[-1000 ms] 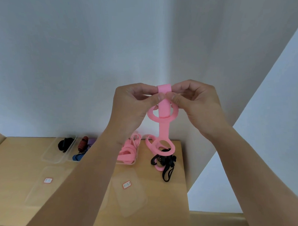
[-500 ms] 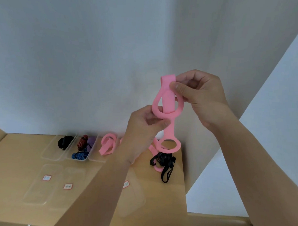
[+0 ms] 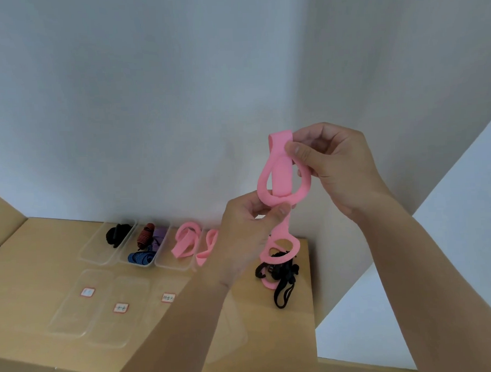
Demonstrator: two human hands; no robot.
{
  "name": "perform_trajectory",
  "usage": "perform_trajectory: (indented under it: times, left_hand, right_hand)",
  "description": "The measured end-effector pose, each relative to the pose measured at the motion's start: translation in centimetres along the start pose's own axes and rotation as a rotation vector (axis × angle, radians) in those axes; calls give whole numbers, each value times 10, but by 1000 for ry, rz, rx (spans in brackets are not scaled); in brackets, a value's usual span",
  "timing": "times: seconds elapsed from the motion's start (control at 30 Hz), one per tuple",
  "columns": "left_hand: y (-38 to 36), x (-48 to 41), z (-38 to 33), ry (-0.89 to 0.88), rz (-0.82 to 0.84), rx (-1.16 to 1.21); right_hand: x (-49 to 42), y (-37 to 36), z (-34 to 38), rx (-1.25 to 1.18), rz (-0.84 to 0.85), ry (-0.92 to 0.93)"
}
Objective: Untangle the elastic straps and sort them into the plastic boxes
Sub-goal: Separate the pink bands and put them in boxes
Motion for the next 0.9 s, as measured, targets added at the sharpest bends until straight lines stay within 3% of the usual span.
perform_trajectory:
  times: [0.5,0.7,0.9]
  left_hand:
    - [-7,-8,5,216,-105,39]
    - [-9,-12,-3,310,-93,235]
    - [-5,-18,-14,324,-16,268]
  right_hand:
    - [9,7,-1,311,-1,150]
    - [37,7,-11,620,-21,544]
    - [56,13,-34,956,-61,945]
Point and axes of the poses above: each hand's wrist, its own x-axis away from the middle knuckle, its own y-axis out of the back of the hand, z = x × y, the point moved 1 cm from there along -x, towards the middle knuckle, and after that the axes turned 15 degrees about x, right-handed, at the moved point
